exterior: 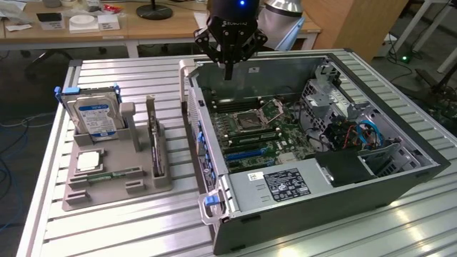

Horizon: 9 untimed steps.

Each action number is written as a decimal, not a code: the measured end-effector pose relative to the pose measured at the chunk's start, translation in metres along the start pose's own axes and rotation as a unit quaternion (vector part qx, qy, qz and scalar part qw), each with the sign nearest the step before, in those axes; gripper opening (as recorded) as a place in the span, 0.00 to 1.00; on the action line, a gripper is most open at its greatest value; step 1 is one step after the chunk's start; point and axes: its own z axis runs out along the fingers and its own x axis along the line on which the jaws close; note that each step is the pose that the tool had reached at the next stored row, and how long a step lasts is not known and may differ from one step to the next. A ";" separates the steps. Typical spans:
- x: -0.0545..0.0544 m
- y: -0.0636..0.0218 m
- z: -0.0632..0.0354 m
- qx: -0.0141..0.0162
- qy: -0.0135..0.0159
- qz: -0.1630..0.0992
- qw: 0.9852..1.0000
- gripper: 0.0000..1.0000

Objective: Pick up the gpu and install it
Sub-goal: 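Reach for the gpu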

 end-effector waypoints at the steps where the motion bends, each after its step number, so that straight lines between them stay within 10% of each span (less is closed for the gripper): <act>1: 0.001 -0.0001 0.0000 0.000 0.000 0.000 1.000 0.10; 9: 0.008 -0.0006 -0.0001 0.000 0.000 0.000 1.000 0.10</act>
